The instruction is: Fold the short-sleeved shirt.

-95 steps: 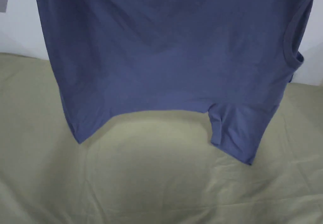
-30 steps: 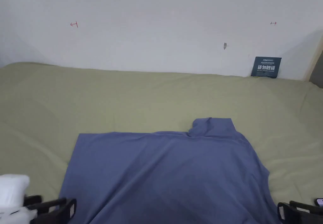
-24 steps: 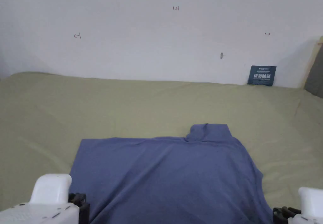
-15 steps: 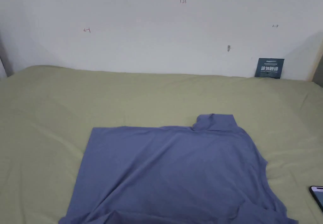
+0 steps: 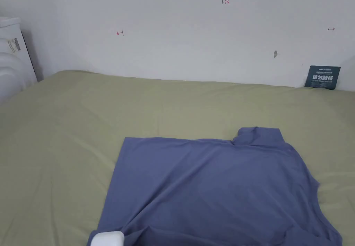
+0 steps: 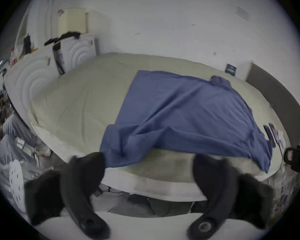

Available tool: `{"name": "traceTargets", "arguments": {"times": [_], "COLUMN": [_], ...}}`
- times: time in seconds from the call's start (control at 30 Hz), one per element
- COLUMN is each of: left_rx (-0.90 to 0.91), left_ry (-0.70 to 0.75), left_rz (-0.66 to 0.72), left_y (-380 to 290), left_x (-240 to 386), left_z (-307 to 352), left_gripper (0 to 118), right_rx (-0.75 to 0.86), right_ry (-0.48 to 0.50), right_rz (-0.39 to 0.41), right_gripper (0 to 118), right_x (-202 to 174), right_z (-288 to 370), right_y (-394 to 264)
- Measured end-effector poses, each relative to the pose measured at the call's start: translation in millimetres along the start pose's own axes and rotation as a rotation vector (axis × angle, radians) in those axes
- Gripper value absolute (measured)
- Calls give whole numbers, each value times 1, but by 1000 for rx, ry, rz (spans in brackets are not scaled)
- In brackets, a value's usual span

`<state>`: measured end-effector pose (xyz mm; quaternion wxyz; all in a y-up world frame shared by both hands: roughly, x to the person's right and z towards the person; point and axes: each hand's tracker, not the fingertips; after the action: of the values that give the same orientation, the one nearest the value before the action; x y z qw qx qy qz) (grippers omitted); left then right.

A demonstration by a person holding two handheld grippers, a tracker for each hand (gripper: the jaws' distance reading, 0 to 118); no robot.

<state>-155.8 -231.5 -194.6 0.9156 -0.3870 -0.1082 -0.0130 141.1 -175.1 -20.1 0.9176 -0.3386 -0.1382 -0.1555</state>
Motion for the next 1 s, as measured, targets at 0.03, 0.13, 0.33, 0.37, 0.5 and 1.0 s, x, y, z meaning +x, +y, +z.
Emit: {"name": "traceTargets", "arguments": {"times": [0.03, 0.13, 0.33, 0.37, 0.5, 1.0], "left_rx": [-6, -56, -182, -210, -310, -269], "left_ry": [2, 33, 82, 75, 18, -8], "left_rz": [15, -20, -54, -50, -79, -99], "left_y": [1, 6, 8, 9, 15, 35], "left_x": [-3, -15, -22, -23, -25, -43], "left_z": [-4, -25, -66, -73, -96, -80], "left_gripper": [110, 110, 110, 109, 105, 7], "right_rx": [3, 15, 33, 27, -59, -324], "right_ry": [-5, -8, -29, -45, -160, -208], "right_rz": [-2, -7, -40, -49, -144, -174], "right_gripper": [1, 1, 1, 1, 2, 46], "right_x": [1, 6, 28, 34, 71, 116], "right_z": [2, 7, 2, -1, -20, -110], "right_y": [3, 11, 25, 26, 27, 12]}}
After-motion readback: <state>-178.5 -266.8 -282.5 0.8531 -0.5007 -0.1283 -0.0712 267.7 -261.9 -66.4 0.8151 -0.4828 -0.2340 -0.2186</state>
